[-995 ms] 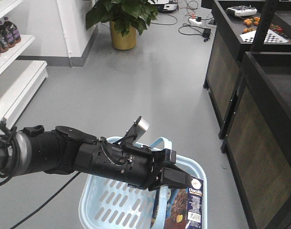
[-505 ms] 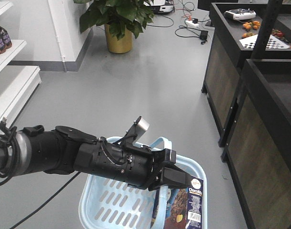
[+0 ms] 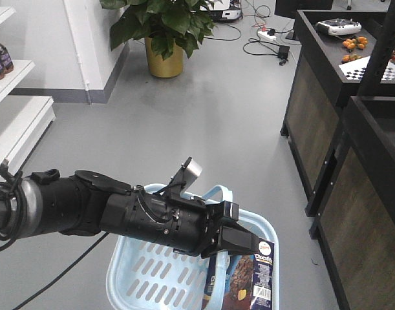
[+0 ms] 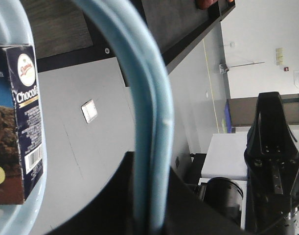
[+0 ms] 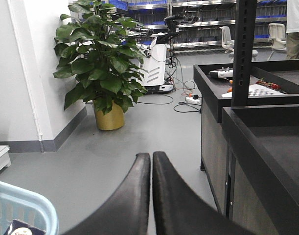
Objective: Left arm holds basket, right arm returns cookies
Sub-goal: 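Turn the base past the potted plant while holding the basket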
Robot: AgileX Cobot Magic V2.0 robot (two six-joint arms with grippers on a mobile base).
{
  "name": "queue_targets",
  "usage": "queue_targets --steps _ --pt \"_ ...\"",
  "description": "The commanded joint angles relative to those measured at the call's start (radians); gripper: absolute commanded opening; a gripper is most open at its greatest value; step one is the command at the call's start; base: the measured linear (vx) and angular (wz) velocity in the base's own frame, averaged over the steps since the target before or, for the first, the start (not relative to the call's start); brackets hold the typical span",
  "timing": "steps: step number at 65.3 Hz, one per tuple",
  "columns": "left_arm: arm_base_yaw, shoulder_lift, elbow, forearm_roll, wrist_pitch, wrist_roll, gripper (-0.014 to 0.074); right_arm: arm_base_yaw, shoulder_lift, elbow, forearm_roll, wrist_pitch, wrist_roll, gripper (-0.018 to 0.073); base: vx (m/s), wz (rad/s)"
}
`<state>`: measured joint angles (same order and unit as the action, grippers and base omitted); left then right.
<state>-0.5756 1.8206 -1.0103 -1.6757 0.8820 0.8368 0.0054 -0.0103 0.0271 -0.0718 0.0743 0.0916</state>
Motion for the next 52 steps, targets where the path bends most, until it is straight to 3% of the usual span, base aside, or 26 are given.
queue_targets --steps 1,52 --pt "-0.001 -0.052 -0.028 -0.100 0.064 0.005 -0.0006 -0.004 -0.012 0.004 -0.009 -0.074 0.000 -0.0008 0.20 -0.03" --pt "-0.001 -0.052 -0.028 -0.100 0.064 0.005 -0.0006 -0.004 -0.012 0.004 -0.009 -0.074 0.000 -0.0008 0.20 -0.03"
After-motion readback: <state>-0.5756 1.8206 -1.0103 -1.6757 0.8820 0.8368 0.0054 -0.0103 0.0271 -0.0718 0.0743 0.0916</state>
